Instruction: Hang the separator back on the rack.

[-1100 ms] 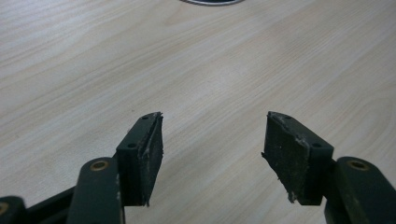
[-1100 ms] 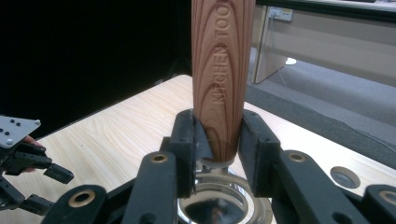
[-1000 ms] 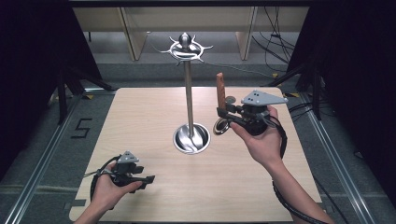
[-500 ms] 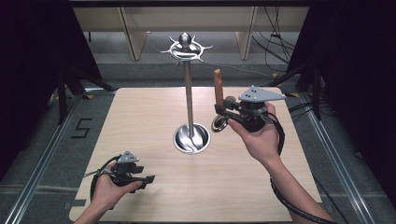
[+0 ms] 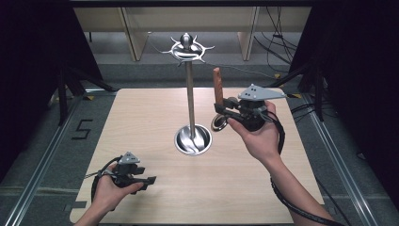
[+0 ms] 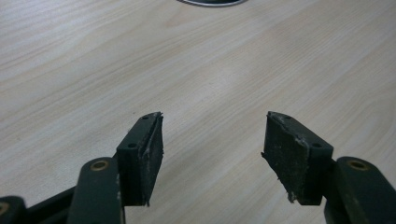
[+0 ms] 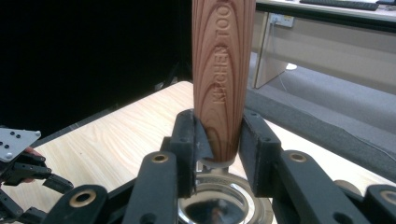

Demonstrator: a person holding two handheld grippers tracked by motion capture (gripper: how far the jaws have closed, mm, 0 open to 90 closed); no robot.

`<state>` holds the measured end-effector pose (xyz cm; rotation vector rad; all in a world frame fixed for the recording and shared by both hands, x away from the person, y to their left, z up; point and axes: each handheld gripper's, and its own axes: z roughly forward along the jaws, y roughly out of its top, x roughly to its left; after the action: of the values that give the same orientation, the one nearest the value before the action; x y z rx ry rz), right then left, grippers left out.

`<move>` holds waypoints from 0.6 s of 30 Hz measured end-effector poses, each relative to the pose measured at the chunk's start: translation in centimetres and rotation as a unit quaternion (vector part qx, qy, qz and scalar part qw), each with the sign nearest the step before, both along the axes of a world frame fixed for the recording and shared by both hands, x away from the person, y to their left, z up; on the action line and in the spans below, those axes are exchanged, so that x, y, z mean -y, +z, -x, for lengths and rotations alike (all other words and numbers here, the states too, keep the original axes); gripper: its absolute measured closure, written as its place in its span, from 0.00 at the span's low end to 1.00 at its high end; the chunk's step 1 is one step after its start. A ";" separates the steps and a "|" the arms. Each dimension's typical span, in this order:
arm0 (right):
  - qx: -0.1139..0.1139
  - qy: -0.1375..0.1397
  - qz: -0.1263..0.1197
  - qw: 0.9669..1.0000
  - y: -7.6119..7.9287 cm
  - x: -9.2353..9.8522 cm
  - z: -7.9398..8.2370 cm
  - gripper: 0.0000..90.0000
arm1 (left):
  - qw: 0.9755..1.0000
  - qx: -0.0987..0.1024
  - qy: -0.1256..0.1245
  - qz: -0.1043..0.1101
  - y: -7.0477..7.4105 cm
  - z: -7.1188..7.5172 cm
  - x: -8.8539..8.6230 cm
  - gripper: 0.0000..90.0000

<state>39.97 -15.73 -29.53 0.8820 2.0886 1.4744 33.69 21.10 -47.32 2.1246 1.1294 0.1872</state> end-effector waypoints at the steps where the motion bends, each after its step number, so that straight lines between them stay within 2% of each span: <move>1: 0.001 -0.001 0.001 1.000 0.0 0.0 0.0 0.77 | 1.000 0.000 0.000 0.000 0.0 0.0 0.0 0.41; 2: 0.004 0.001 0.002 1.000 0.0 0.0 -0.1 0.77 | 1.000 0.009 0.007 -0.015 0.1 0.0 -0.2 0.41; 3: 0.004 0.001 0.002 1.000 0.0 0.0 -0.1 0.77 | 1.000 0.009 0.007 -0.015 0.1 0.0 -0.2 0.41; 4: 0.005 0.004 -0.002 1.000 -0.1 -0.1 -0.1 0.77 | 1.000 0.001 0.002 -0.002 0.0 0.0 0.0 0.41; 5: 0.005 0.004 -0.002 1.000 -0.1 -0.1 -0.1 0.77 | 1.000 0.001 0.002 -0.002 0.0 0.0 0.0 0.41; 6: 0.005 0.000 0.005 1.000 0.0 -0.1 -0.2 0.77 | 1.000 0.010 0.004 -0.009 0.1 0.0 -0.1 0.41; 8: 0.003 0.000 -0.002 1.000 0.0 -0.2 -0.2 0.77 | 1.000 0.010 0.003 -0.009 0.1 0.0 -0.1 0.41; 11: 0.005 -0.003 -0.001 1.000 0.0 -0.3 -0.2 0.77 | 1.000 0.008 0.001 -0.004 0.1 0.0 -0.2 0.41; 13: 0.017 0.000 0.005 1.000 0.1 -0.3 -0.4 0.77 | 1.000 0.009 0.003 -0.008 0.2 0.0 -0.3 0.41; 14: 0.008 0.000 -0.003 1.000 0.1 -0.4 -0.3 0.77 | 1.000 0.013 0.007 -0.010 0.2 0.0 -0.3 0.41; 16: 0.012 0.001 0.004 1.000 0.3 -0.4 -0.3 0.77 | 1.000 0.009 0.002 -0.009 0.2 0.0 -0.3 0.41; 17: 0.007 0.000 0.001 1.000 0.4 -0.6 -0.3 0.77 | 1.000 0.010 0.004 -0.014 0.1 0.0 -0.3 0.41; 18: 0.007 0.000 0.001 1.000 0.4 -0.6 -0.3 0.77 | 1.000 0.008 0.002 -0.007 0.1 0.0 -0.2 0.41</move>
<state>40.30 -15.12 -29.10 0.8677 2.0791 1.4747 33.67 21.30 -47.21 2.1297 1.1259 0.2152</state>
